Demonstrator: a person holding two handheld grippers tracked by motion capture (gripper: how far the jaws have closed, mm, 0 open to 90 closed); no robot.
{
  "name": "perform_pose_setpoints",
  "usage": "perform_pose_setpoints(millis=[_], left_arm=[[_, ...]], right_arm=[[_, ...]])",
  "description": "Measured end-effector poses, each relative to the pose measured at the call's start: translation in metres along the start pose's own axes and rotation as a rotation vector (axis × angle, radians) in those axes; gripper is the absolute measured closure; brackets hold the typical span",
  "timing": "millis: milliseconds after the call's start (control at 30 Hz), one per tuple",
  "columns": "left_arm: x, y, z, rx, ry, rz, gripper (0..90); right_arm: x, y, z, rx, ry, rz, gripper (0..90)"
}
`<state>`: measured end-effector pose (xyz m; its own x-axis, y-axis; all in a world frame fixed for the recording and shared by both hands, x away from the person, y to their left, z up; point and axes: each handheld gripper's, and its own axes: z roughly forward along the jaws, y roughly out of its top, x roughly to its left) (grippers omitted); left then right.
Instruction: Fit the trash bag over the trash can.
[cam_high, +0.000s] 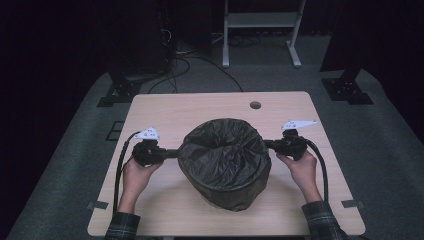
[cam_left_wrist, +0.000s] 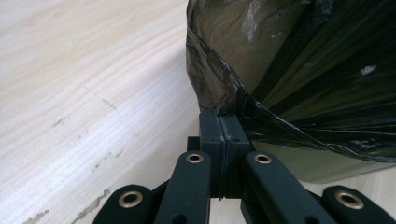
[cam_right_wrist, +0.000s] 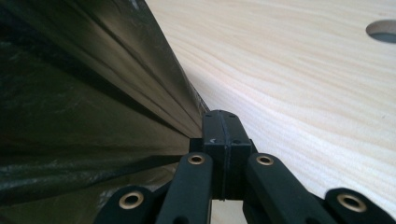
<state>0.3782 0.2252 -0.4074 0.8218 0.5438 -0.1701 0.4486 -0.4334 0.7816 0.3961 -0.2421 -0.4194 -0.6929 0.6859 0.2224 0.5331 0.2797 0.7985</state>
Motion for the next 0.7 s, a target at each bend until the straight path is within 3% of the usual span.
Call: perform_pose_setpoints(millis=[67,133,300,400,533,700], left_arm=[[0.001,-0.002,0.001,-0.002,-0.005,-0.005,89.8],[0.001,-0.002,-0.001,-0.019,-0.003,-0.009,82.7],[-0.002,0.002,-0.019,-0.117,0.007,-0.01,58.2],[-0.005,0.004,-0.031,-0.135,0.013,0.0,46.5],[-0.013,0.006,-0.049,-0.176,0.009,0.042,36.0],[-0.026,0.007,-0.062,-0.21,-0.042,0.115,27.5]], right_arm=[[0.0,-0.002,0.002,0.007,-0.003,0.0,89.9],[-0.001,-0.003,0.001,0.004,-0.004,0.001,89.8],[0.003,0.002,-0.014,-0.051,-0.033,-0.018,68.5],[0.007,0.005,-0.028,-0.079,-0.021,-0.033,61.9],[0.016,0.01,-0.046,-0.101,0.011,-0.076,51.1],[0.028,0.008,-0.068,-0.125,0.08,-0.12,42.8]])
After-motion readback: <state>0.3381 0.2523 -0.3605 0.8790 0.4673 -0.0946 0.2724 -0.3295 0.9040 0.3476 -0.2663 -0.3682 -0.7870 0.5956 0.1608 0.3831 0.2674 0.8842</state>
